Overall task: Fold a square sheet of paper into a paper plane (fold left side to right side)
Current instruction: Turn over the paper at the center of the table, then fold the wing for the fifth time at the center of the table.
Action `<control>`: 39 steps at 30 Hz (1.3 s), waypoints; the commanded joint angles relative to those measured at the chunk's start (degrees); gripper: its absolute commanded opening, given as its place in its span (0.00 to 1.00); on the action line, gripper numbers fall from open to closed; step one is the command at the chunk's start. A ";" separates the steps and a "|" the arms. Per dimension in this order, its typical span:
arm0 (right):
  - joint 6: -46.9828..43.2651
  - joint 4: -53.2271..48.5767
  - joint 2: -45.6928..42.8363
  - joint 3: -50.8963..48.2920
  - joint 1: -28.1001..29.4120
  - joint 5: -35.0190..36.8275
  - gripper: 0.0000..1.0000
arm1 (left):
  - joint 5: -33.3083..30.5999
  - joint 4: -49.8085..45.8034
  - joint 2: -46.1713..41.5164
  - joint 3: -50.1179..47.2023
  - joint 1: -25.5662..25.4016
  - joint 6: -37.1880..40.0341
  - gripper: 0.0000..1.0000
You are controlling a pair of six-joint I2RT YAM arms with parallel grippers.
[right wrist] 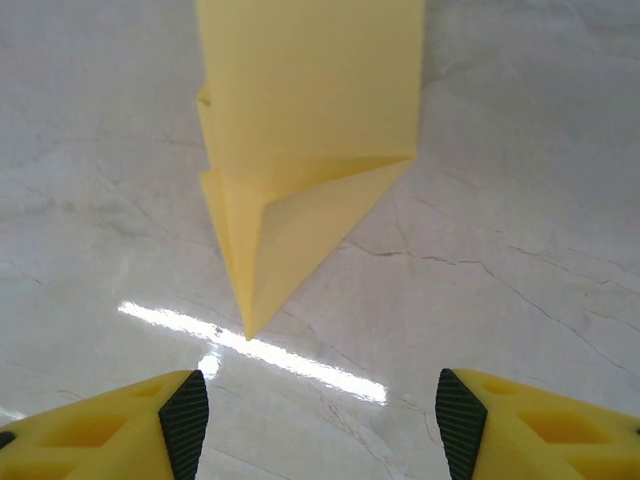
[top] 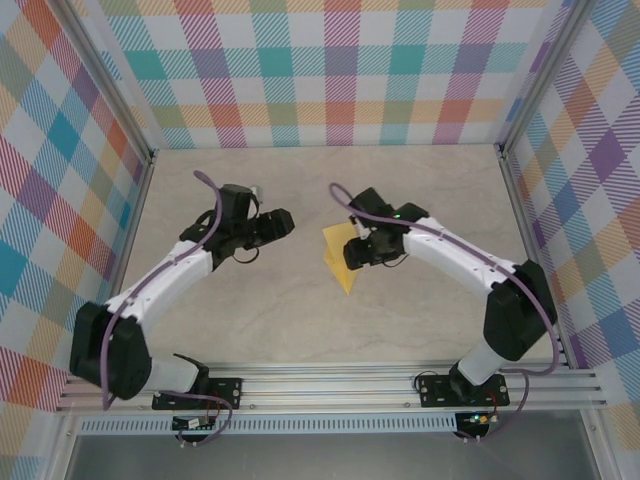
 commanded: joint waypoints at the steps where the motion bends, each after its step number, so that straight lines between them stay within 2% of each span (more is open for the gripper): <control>1: 2.95 9.41 -2.72 -6.33 -5.63 -13.93 0.64 | 10.94 9.60 6.37 0.19 -2.70 -3.77 0.67; 4: 6.08 15.32 -4.03 -11.50 -10.76 -20.85 0.65 | 12.78 11.35 13.46 2.72 -5.35 -4.38 0.66; 8: 9.82 24.25 -4.42 -17.75 -15.09 -27.42 0.65 | 14.88 13.25 22.40 6.31 -6.44 -5.13 0.64; 16: 7.54 29.32 -4.70 -23.43 -18.20 -29.71 0.64 | 19.61 16.59 34.39 12.44 -6.51 -5.97 0.46; 23: 6.10 36.81 -4.42 -27.24 -22.80 -37.21 0.64 | 22.81 19.60 36.94 13.41 -6.51 -4.43 0.20; 27: 4.90 42.97 -2.62 -28.90 -26.37 -43.43 0.72 | 28.03 23.98 36.59 11.56 -5.60 -3.64 0.05; 30: 3.18 45.37 0.24 -28.45 -28.70 -46.80 0.75 | 31.49 27.27 35.40 9.25 -4.69 -3.18 0.00; 34: 1.29 47.82 5.79 -25.90 -29.06 -51.68 0.78 | 35.41 30.34 33.93 6.88 -3.96 -1.98 0.00; 39: 3.81 53.17 14.01 -22.43 -29.08 -57.41 0.78 | 38.26 30.75 32.86 5.94 -3.94 0.10 0.00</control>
